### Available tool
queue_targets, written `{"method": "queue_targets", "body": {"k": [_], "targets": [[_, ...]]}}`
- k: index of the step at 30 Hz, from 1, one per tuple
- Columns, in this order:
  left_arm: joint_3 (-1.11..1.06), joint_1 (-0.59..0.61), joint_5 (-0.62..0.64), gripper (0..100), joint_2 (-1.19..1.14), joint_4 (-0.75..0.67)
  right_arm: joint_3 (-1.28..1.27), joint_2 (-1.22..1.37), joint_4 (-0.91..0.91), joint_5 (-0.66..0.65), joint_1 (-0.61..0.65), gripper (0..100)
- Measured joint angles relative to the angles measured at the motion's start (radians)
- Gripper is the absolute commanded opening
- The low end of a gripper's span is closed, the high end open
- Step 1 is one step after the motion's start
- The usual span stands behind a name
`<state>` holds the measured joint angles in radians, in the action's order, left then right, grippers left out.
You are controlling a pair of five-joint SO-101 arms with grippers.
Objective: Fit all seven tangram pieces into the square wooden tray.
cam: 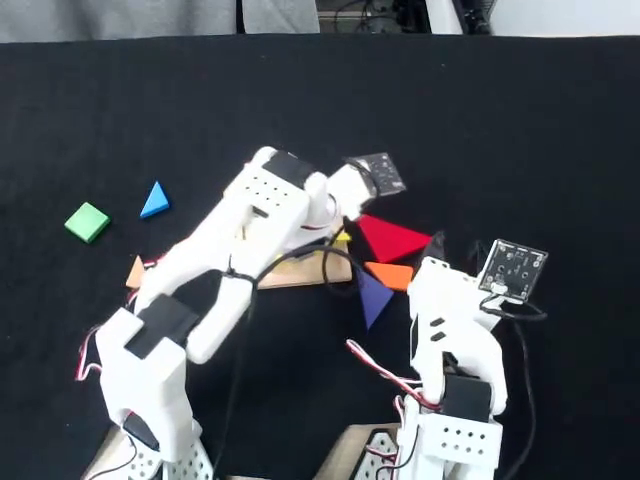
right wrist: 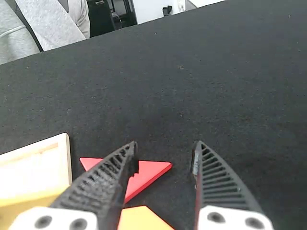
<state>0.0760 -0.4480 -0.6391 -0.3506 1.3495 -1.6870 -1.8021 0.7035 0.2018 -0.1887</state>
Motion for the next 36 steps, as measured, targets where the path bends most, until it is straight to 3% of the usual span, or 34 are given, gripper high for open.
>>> {"method": "queue_targets", "body": {"k": [10, 17, 32, 36], "targets": [[-0.048, 0.021, -0.112, 3, 0.008, 0.018, 0.000, 0.000, 0.000, 0.000, 0.000, 18.7], [-0.037, 0.029, -0.270, 3, 0.003, 0.149, 0.000, 0.000, 0.000, 0.000, 0.002, 18.7], [-0.026, 0.029, -0.296, 3, 0.002, 0.166, 0.000, 0.000, 0.000, -0.031, 0.014, 18.5], [-0.026, 0.029, -0.296, 13, 0.002, 0.150, 0.000, 0.000, 0.000, -0.031, 0.014, 18.5]]}}
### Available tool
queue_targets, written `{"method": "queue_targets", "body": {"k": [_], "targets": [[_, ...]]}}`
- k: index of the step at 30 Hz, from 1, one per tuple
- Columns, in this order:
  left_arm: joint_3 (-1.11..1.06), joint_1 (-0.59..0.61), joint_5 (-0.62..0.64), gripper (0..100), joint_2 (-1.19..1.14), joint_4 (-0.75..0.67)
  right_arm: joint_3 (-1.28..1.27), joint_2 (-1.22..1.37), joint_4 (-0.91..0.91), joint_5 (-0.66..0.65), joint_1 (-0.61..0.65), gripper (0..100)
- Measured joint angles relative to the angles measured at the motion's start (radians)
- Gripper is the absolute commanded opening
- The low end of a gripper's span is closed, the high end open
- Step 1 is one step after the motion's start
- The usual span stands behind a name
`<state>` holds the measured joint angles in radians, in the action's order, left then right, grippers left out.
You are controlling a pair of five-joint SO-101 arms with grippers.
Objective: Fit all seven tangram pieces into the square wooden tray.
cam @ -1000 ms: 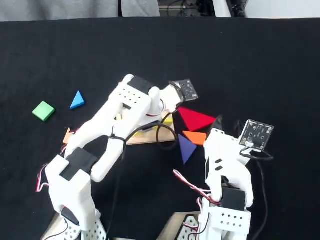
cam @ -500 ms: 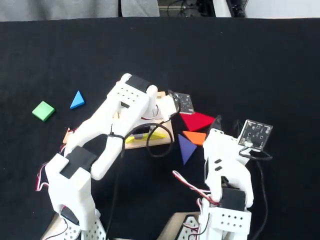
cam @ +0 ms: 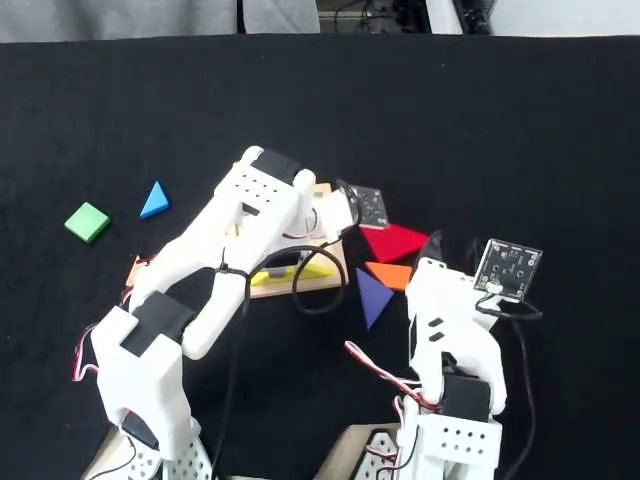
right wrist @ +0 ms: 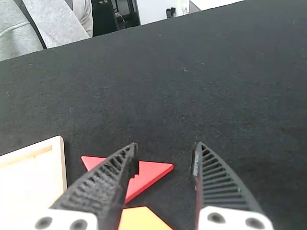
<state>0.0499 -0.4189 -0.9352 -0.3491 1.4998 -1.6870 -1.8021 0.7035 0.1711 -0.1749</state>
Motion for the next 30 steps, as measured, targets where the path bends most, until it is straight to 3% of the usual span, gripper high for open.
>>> {"method": "queue_targets", "body": {"k": [4, 12, 19, 30], "targets": [[0.000, 0.000, 0.021, 22, 0.000, -0.006, 0.000, 0.000, 0.000, 0.000, 0.000, 18.5], [0.000, 0.006, -0.012, 20, 0.000, -0.011, 0.000, 0.000, 0.000, 0.000, 0.000, 18.5], [0.037, 0.049, -0.015, 20, -0.002, -0.132, 0.000, 0.000, 0.000, 0.000, 0.000, 18.5], [0.101, 0.069, -0.015, 20, -0.002, -0.150, 0.000, 0.000, 0.000, 0.000, 0.000, 18.5]]}}
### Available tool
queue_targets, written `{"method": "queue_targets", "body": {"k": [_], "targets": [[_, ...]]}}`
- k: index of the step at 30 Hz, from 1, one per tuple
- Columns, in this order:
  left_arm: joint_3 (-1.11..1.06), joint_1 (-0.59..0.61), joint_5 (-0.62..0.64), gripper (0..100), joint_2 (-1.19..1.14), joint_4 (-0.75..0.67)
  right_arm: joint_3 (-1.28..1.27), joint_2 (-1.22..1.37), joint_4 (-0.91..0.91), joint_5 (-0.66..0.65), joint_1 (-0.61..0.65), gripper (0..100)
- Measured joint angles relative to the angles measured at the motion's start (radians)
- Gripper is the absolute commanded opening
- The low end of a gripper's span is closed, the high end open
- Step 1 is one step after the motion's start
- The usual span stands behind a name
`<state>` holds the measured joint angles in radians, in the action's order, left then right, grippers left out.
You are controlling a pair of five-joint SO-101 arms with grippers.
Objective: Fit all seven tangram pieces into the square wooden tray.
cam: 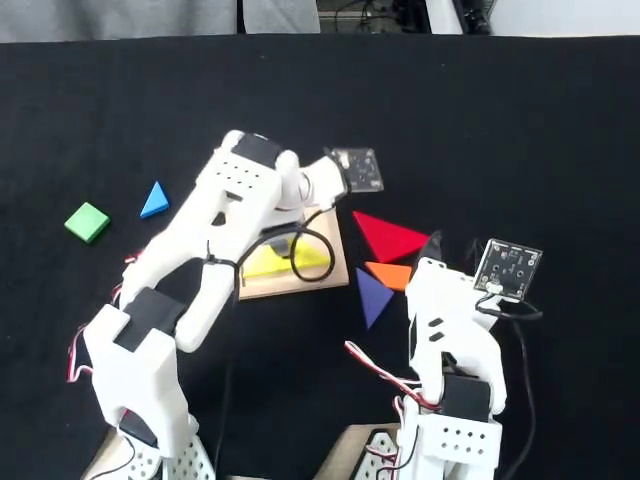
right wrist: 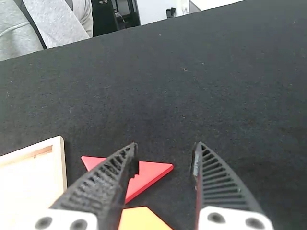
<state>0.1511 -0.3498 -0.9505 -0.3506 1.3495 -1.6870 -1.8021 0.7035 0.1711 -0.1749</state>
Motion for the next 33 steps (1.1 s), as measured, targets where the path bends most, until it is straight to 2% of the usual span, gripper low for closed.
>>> {"method": "queue_targets", "body": {"k": [4, 9, 11, 21, 27, 33], "targets": [[0.068, 0.020, 0.009, 20, -0.018, -0.023, 0.000, 0.000, 0.000, 0.000, 0.000, 18.5], [0.068, 0.104, 0.161, 20, -0.158, -0.267, 0.000, 0.000, 0.000, 0.000, 0.000, 18.5], [0.068, 0.137, 0.196, 20, -0.210, -0.305, 0.000, 0.000, 0.000, 0.000, 0.000, 18.5], [0.068, 0.150, 0.207, 20, -0.238, -0.302, 0.000, 0.000, 0.000, 0.000, 0.000, 18.5], [0.068, 0.118, 0.212, 20, -0.238, -0.204, 0.000, 0.000, 0.000, 0.000, 0.000, 18.5], [0.068, 0.081, 0.207, 20, -0.238, -0.190, 0.000, 0.000, 0.000, 0.000, 0.000, 18.5]]}}
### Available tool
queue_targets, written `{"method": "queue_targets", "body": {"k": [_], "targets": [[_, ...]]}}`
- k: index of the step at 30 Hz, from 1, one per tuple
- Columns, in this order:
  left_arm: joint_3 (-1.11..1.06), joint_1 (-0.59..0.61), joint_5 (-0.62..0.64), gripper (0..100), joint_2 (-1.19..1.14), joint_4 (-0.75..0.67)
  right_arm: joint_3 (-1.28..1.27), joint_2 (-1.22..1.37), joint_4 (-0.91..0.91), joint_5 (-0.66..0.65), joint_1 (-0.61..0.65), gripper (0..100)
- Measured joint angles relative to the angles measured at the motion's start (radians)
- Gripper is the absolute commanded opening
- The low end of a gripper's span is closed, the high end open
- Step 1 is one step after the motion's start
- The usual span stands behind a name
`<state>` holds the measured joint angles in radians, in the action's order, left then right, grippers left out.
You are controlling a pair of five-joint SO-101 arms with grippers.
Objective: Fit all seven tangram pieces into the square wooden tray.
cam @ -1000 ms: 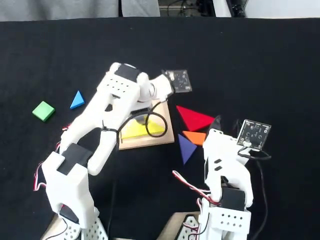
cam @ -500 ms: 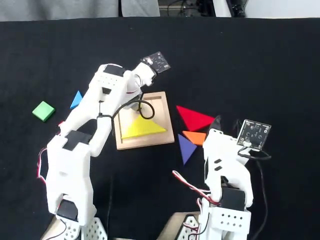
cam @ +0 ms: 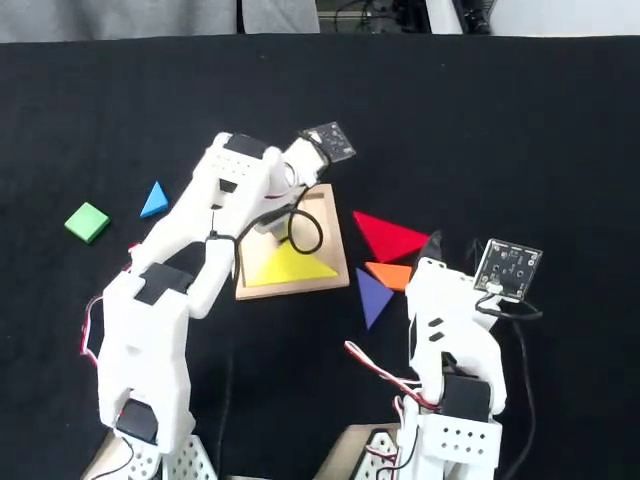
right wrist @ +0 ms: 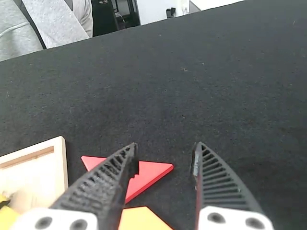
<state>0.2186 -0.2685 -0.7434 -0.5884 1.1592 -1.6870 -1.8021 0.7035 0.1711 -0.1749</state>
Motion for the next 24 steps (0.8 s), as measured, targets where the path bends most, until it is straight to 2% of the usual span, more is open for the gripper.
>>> {"method": "queue_targets", "body": {"k": [6, 12, 18, 21, 24], "targets": [[0.000, -0.009, 0.005, 20, 0.000, 0.011, 0.000, 0.000, 0.000, 0.000, 0.000, 18.5], [0.002, -0.037, -0.078, 20, 0.012, 0.175, 0.000, 0.000, 0.000, 0.000, 0.000, 18.6], [0.002, -0.064, -0.101, 20, 0.043, 0.206, 0.000, 0.000, 0.000, 0.000, 0.000, 18.5], [0.021, -0.060, -0.080, 20, 0.044, 0.201, 0.000, 0.000, 0.000, 0.000, 0.000, 18.7], [0.109, -0.048, -0.003, 20, 0.095, 0.278, 0.000, 0.000, 0.000, 0.000, 0.000, 18.8]]}}
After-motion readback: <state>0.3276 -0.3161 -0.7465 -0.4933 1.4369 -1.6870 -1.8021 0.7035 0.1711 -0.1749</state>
